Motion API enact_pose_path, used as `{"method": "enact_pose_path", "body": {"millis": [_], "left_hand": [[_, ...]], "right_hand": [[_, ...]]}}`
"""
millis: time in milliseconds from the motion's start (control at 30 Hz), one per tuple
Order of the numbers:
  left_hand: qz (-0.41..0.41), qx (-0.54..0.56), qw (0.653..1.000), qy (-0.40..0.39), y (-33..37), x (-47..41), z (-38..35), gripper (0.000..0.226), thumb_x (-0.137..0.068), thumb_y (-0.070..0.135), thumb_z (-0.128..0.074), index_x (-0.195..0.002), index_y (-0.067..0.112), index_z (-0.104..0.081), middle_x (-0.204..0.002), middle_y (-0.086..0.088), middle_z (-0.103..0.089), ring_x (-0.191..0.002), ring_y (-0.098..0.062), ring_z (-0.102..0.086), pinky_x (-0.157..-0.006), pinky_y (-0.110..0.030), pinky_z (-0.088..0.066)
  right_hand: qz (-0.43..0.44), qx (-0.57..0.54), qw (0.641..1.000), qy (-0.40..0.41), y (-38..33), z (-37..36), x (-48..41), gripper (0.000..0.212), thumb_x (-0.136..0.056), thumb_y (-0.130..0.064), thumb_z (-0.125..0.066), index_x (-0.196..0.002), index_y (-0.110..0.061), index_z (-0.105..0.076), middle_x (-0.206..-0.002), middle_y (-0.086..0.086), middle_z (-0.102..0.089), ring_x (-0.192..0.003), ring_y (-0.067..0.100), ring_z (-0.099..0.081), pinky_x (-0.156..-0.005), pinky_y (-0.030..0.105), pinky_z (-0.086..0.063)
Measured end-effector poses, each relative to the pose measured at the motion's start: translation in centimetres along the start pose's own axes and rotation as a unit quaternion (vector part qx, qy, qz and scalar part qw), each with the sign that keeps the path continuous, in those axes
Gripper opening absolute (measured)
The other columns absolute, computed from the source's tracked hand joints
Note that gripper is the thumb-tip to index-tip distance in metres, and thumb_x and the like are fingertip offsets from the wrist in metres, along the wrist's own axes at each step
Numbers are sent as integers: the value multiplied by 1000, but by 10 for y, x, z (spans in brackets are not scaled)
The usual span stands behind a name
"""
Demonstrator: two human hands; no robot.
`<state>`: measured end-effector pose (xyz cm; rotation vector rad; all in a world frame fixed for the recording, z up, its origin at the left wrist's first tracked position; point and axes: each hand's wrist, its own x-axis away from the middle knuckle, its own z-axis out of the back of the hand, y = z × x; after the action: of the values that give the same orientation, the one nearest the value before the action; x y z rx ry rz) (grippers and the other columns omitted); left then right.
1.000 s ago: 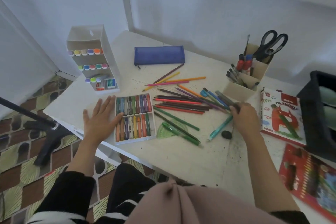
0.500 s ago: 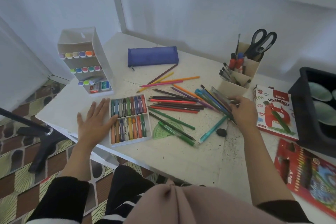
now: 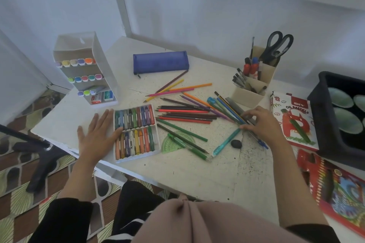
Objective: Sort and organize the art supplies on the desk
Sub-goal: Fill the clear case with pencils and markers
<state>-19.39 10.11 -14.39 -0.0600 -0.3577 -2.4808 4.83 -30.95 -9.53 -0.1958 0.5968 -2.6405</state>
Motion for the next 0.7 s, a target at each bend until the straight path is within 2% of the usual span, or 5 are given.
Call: {"method": "enact_pose_path", "body": {"millis": [167,267,433,600,700], "left_hand": [[0,-2,1000,0,-1,0,0,79,-79,74,-7,-149,41,6,-158,18,3,-146,-9,7,-114,-54,7],[0,-1,1000,1,0,0,0,79,-79,74,-8,-149,41,6,-158,18,3,-146,-8,7,-114,-54,7],[-1,0,1000,1,0,1,2,78,-80,73,-9,-149,41,6,-158,18,3,-146,-9,7,-114,-54,7],[-2,6,1000,2,0,1,1,78,-80,73,-10,-149,41,6,-158,19,3,-146,-8,7,-114,-54,8],[-2,3,1000,1,0,2,1,79,-80,72,-9,-150,39,7,-158,18,3,-146,-8,7,-114,-54,8]], "right_hand": [[-27,-8,997,74,5,-1,-8,11,-79,-14,-73,-90,-18,-72,-90,4,-62,-77,18,-54,-64,31,-46],[-39,-7,995,89,3,-2,-12,10,-81,-14,-71,-91,-14,-72,-87,4,-61,-77,21,-55,-65,32,-47],[-17,-8,995,100,-1,-9,-14,12,-81,-16,-70,-94,-19,-72,-87,-1,-62,-77,18,-54,-62,29,-42],[-12,9,989,147,-9,-14,-14,16,-83,-15,-69,-98,-16,-71,-105,5,-62,-96,24,-50,-73,36,-44],[20,35,990,135,-21,-14,-11,15,-77,-29,-74,-91,-23,-72,-96,-1,-59,-98,22,-46,-77,39,-40]]}}
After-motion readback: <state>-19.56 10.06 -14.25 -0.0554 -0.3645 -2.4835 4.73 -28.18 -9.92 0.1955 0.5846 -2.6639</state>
